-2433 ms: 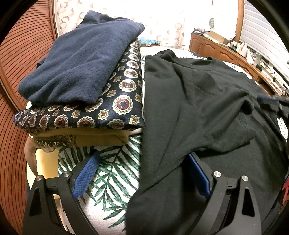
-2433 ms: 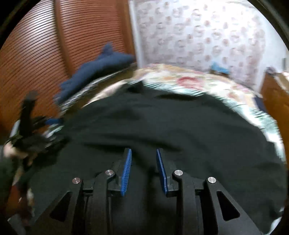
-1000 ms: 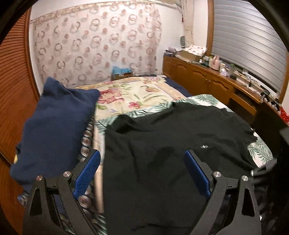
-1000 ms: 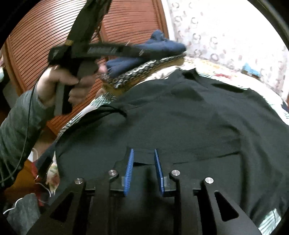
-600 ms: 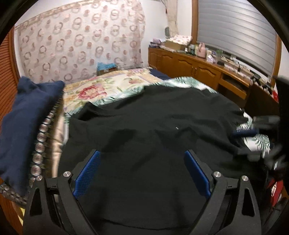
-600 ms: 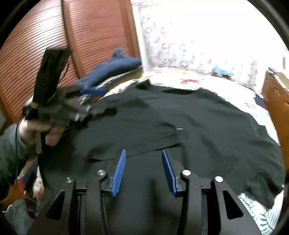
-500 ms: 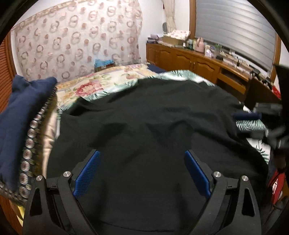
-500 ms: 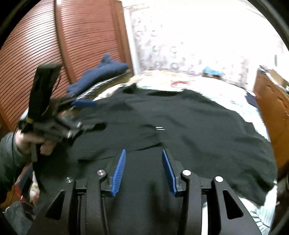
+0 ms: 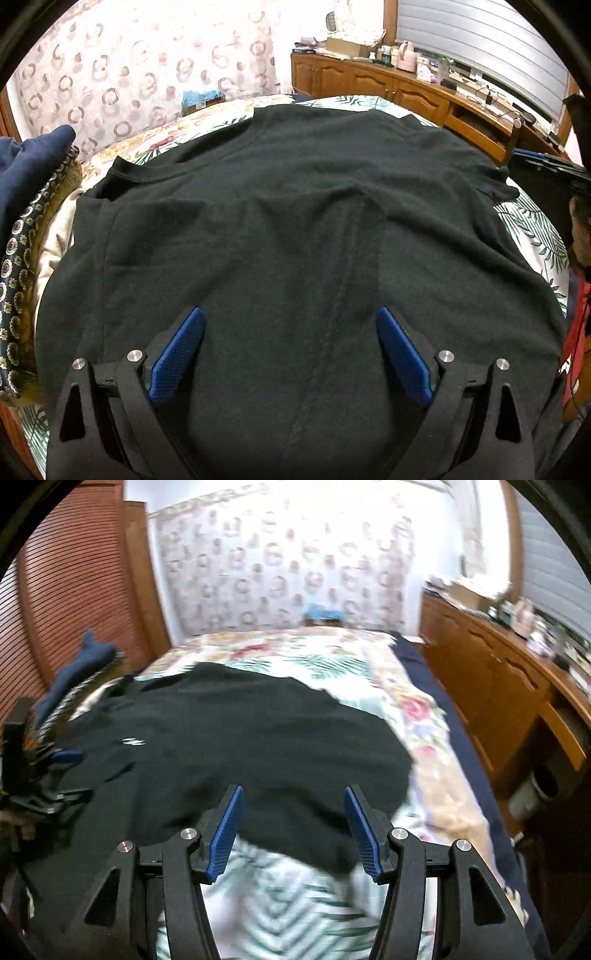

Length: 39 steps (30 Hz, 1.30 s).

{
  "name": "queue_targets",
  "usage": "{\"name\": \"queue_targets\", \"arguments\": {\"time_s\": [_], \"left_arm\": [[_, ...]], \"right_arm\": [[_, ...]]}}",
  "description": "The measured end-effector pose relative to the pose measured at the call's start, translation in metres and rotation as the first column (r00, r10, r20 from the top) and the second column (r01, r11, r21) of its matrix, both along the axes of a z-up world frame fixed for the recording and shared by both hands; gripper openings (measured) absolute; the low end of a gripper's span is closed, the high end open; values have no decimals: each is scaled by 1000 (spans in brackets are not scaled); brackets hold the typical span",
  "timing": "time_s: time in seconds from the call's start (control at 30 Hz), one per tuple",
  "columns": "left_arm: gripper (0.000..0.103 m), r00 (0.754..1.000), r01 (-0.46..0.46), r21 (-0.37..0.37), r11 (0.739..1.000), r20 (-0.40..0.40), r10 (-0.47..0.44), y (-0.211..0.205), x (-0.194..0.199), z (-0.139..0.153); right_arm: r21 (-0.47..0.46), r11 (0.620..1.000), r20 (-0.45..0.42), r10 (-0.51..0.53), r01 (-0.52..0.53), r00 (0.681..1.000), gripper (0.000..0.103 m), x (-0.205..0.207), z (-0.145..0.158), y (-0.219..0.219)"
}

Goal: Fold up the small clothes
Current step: 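Grasp the opposite side edge and sleeve with the right gripper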

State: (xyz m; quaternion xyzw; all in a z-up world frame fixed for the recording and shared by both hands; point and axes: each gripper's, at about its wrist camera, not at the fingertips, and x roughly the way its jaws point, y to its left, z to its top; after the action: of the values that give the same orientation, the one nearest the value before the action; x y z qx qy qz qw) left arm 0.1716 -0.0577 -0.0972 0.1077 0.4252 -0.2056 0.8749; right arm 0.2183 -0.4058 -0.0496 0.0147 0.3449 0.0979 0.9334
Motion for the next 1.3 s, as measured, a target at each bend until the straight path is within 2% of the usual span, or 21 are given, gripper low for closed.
{"name": "queue_targets", "arguments": {"time_s": [0.23,0.5,0.63,0.73,0.77,0.83,0.87,0.93,1.13,1.3], "left_arm": [[99,1000,-3,3,1000,-1,3,-1,2,-2],[99,1000,-3,4,1000,-1,3,-2,2,-2],[99,1000,-3,4,1000,-1,3,-2,2,-3],[99,1000,-3,4,1000,-1,3,-2,2,-3],[99,1000,-3,4,1000,-1,3,-2,2,-3],[99,1000,-3,4,1000,-1,3,-2,2,-3],[99,1000,-3,4,1000,-1,3,-2,2,-3],[99,1000,-3,4,1000,-1,3,-2,2,-3],[99,1000,-3,3,1000,-1,3,-1,2,-3],[99,1000,-3,3,1000,-1,3,-2,2,-3]], "right_arm": [[20,994,-101,-101,104,990,58,26,-14,-5],[29,992,-160,-114,120,980,58,57,-2,1],[50,990,-183,-122,133,976,58,69,1,-12],[46,991,-180,-119,129,977,45,73,3,-15],[34,989,-176,-134,142,975,36,73,5,-16],[11,988,-167,-148,152,975,27,74,4,-18],[-13,988,-159,-155,155,975,17,72,4,-16],[-50,987,-127,-160,155,979,7,61,4,-12],[-79,991,-54,-116,111,992,5,44,18,7],[-62,998,58,-11,15,998,5,20,53,41]]}}
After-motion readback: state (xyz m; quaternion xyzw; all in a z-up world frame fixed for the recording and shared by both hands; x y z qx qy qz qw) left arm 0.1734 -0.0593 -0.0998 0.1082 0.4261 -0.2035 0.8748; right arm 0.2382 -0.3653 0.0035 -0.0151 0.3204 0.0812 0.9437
